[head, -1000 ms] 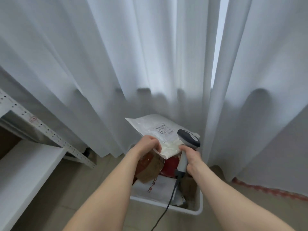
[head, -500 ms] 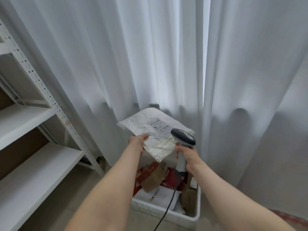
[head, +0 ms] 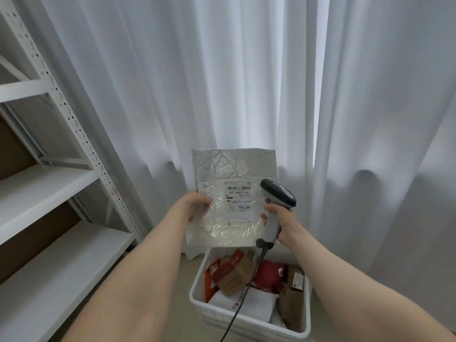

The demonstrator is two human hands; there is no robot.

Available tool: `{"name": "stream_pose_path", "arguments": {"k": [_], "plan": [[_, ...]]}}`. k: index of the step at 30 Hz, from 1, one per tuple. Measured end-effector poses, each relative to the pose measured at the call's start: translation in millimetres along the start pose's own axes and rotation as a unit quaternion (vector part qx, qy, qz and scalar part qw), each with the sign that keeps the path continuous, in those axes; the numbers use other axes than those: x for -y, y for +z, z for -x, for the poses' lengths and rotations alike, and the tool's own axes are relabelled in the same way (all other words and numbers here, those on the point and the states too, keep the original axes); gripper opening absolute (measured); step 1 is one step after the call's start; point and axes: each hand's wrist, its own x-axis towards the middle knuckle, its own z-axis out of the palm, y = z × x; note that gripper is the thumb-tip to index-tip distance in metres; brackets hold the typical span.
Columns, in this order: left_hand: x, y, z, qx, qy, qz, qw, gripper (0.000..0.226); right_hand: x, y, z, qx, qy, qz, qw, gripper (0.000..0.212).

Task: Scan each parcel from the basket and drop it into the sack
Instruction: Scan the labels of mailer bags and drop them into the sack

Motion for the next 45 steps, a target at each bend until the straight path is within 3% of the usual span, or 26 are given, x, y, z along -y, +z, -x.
{"name": "stream_pose_path", "arguments": {"k": [2, 5, 6, 7, 11, 17, 23, 30, 45], "plan": [[-0.5, -17.2, -8.5, 0.01, -0.007, -0.024, 1.0, 0.042, -5.1, 10.2, -0.5, -0.008, -0.001, 0.0, 1.0, 0.016], [20.2, -40.9, -68.2, 0.054, -0.035, -0.064, 0.996, 0.117, -11.8, 23.9, -4.6, -0.042, -0.015, -0.012, 0.999, 0.017], [26.1, -46.3, -81.1, 0.061, -0.042, -0.078, 0.994, 0.128, -13.0, 27.9, -5.8, -0.049, -0.018, -0.012, 0.999, 0.017], [28.1, -49.5, -79.3, 0.059, -0.045, -0.089, 0.993, 0.124, -14.0, 31.2, -6.7, -0.051, -0.02, -0.008, 0.998, 0.018], [20.4, -42.4, -35.1, -0.043, 0.021, -0.068, 0.997, 0.059, -18.0, 40.5, -8.9, -0.046, -0.021, 0.052, 0.997, 0.016], [31.5, -36.3, -51.3, -0.134, 0.056, -0.015, 0.989, 0.03, -18.3, 45.1, -9.4, -0.047, -0.015, 0.142, 0.989, 0.016], [37.2, -35.0, -58.6, -0.157, 0.052, -0.018, 0.986, 0.032, -17.8, 47.1, -2.4, 0.035, -0.009, 0.159, 0.987, 0.013], [41.0, -21.8, -57.8, -0.157, 0.039, -0.043, 0.986, 0.04, -16.7, 52.2, 4.9, 0.035, -0.023, 0.201, 0.979, 0.007], [42.2, -4.1, -56.1, -0.17, 0.016, 0.009, 0.985, 0.026, -12.9, 19.0, 10.5, 0.061, 0.016, 0.265, 0.962, 0.013]]}}
